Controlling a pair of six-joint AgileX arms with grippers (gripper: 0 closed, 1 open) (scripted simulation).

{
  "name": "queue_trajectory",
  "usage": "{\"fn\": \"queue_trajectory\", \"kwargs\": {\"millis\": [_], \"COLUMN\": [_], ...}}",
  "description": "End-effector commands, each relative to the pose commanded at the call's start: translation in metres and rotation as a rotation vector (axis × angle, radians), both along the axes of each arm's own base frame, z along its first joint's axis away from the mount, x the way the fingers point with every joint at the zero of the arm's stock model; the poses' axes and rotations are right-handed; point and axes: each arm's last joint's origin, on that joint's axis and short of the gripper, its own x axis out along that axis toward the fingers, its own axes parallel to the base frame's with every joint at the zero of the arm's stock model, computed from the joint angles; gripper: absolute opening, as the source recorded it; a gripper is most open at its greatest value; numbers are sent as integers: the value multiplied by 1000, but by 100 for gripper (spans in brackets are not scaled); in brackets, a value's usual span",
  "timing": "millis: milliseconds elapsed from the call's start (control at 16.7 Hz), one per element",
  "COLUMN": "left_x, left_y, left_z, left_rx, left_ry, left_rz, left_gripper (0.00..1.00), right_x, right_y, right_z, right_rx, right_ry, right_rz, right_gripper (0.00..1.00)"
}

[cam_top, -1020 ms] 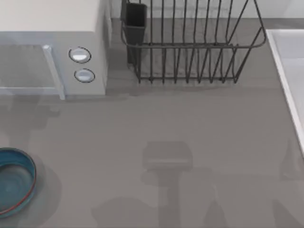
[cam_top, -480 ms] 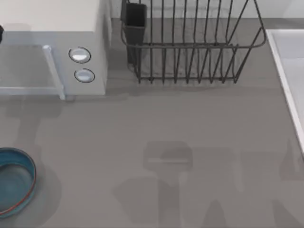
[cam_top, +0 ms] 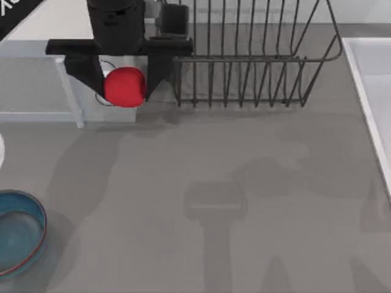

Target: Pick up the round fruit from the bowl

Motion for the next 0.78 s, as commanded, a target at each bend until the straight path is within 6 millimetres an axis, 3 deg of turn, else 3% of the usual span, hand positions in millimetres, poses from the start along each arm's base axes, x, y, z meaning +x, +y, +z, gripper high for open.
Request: {"fn": "queue_trajectory", "kwargs": {"millis": [120,240,600,780], "left_x": [0,-1,0,3], "left_y": [-36,-52,-52,-54], "left_z": [-14,-20,-24,-46], "left_rx": [-6,-12,-10,-13], "left_ry": [-7,-14,-11,-16], "left_rz": [1,1,2,2], "left_gripper": [0,0,0,0], "right_x": [0,0,0,0], "right_y": [0,0,0,0], "right_z": [0,0,0,0], "right_rx": [0,0,0,0], "right_ry": [0,0,0,0], "right_rz": [0,0,0,0], "right_gripper": [100,100,100,100]}}
